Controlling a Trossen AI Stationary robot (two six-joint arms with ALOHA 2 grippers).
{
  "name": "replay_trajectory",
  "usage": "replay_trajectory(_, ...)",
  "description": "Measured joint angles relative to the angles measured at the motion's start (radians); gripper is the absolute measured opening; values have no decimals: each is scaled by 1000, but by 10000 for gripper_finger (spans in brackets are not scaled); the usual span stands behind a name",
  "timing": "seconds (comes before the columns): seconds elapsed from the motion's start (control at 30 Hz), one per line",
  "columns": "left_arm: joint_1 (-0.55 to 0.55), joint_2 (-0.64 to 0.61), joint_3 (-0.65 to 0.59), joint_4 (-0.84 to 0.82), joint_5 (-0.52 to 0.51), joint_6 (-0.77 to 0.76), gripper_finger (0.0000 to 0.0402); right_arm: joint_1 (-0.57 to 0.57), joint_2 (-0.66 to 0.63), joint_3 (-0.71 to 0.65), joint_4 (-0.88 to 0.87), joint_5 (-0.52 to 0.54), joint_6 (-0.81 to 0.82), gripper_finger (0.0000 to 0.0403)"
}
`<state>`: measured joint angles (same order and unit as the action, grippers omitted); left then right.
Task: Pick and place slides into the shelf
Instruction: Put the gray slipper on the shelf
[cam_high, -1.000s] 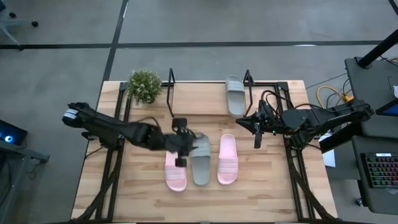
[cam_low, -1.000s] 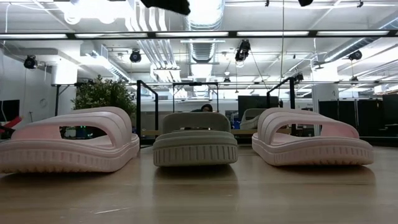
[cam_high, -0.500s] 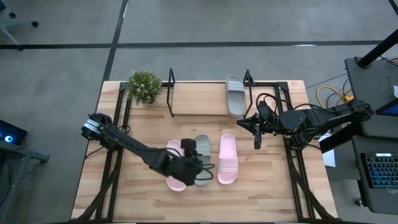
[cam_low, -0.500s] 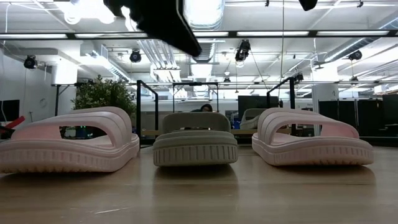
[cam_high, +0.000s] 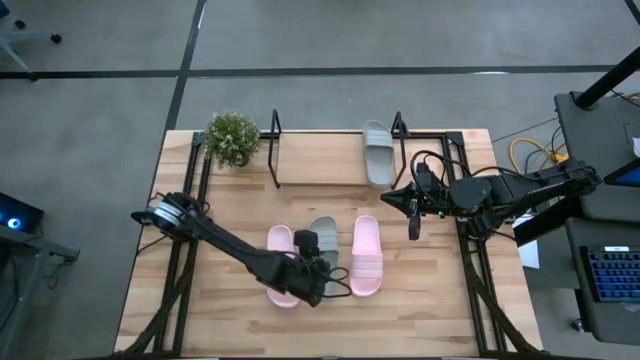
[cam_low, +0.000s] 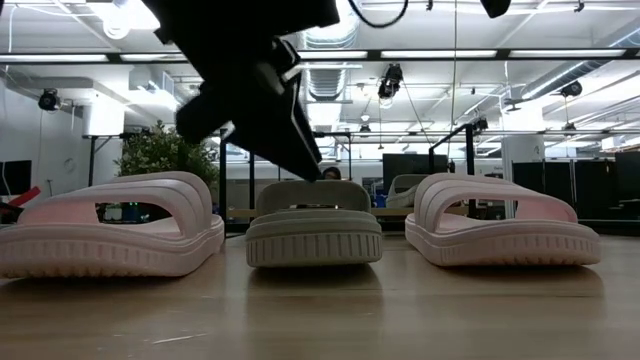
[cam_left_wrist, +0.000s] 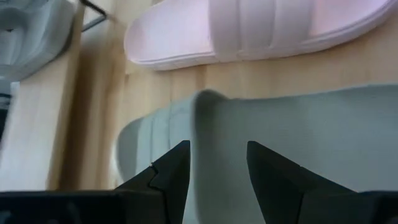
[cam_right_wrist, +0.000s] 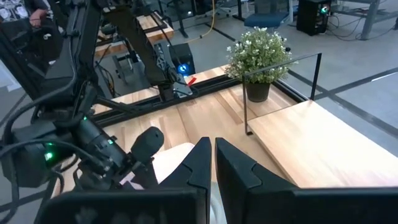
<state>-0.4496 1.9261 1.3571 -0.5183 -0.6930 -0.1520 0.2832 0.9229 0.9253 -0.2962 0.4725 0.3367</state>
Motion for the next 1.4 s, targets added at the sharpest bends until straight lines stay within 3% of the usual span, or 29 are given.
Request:
replay_trajectory(0.13, 0, 21, -2, -8, -93, 5, 144, 0, 0, 0, -3, 0, 0, 13)
replay_trajectory(0.43, 5, 77, -5, -13, -98, 2, 144, 0, 0, 0, -7, 0, 0, 13)
replay_trajectory(0.7, 7, 106, -2, -15, -205, 2, 144, 0, 0, 0, -14, -4, 0, 13)
replay_trajectory(1.07, 22, 115, -5, -15, -232, 2, 143, 0, 0, 0, -23, -3, 0, 13)
replay_trajectory(1.23, 32, 123, -5, -14, -231, 2, 112, 0, 0, 0, -23, -3, 0, 13)
replay_trajectory(1.4, 41, 123, -5, -14, -231, 2, 44, 0, 0, 0, -29, -3, 0, 13)
